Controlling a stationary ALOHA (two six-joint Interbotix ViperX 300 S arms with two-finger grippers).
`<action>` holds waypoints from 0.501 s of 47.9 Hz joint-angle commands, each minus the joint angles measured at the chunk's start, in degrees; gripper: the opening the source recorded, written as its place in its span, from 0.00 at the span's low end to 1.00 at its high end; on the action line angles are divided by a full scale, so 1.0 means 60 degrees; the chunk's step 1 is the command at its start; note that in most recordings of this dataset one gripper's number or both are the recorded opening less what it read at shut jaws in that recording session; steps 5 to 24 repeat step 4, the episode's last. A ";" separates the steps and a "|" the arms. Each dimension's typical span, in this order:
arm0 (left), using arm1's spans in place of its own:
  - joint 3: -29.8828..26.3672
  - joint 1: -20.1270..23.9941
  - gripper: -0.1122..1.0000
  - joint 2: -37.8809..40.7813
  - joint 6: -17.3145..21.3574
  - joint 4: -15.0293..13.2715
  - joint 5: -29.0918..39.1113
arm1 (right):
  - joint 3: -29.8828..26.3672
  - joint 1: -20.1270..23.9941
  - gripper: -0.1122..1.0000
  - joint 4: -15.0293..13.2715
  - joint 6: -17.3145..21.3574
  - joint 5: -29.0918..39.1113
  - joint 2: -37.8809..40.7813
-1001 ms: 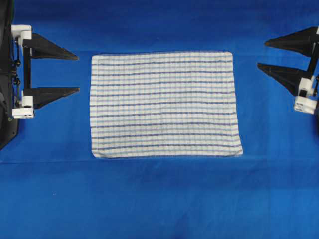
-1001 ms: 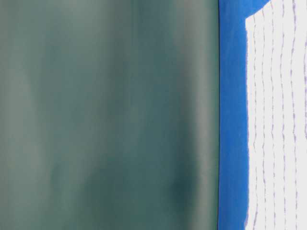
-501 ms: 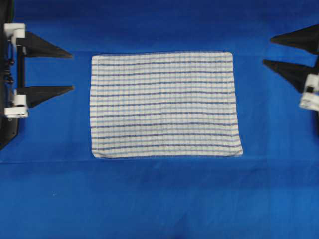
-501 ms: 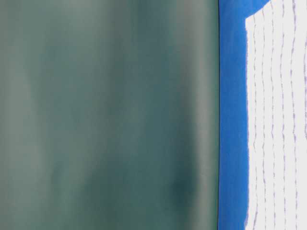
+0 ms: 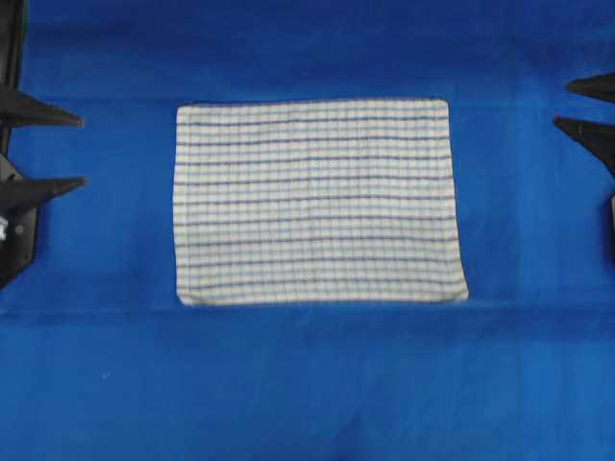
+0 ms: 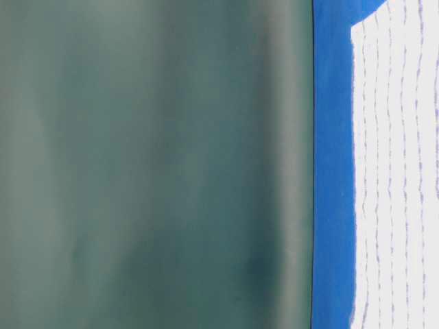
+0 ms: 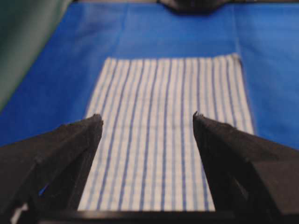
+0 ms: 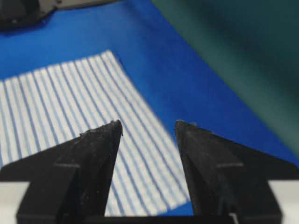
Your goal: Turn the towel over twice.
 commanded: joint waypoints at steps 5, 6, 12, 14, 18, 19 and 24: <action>0.0308 0.0029 0.77 -0.0132 -0.0044 0.0000 -0.0059 | 0.0469 -0.0015 0.60 0.0000 0.0249 -0.0073 -0.0293; 0.0308 0.0029 0.77 -0.0132 -0.0044 0.0000 -0.0059 | 0.0469 -0.0015 0.60 0.0000 0.0249 -0.0073 -0.0293; 0.0308 0.0029 0.77 -0.0132 -0.0044 0.0000 -0.0059 | 0.0469 -0.0015 0.60 0.0000 0.0249 -0.0073 -0.0293; 0.0308 0.0029 0.77 -0.0132 -0.0044 0.0000 -0.0059 | 0.0469 -0.0015 0.60 0.0000 0.0249 -0.0073 -0.0293; 0.0308 0.0029 0.77 -0.0132 -0.0044 0.0000 -0.0059 | 0.0469 -0.0015 0.60 0.0000 0.0249 -0.0073 -0.0293; 0.0308 0.0029 0.77 -0.0132 -0.0044 0.0000 -0.0059 | 0.0469 -0.0015 0.60 0.0000 0.0249 -0.0073 -0.0293; 0.0308 0.0029 0.77 -0.0132 -0.0044 0.0000 -0.0059 | 0.0469 -0.0015 0.60 0.0000 0.0249 -0.0073 -0.0293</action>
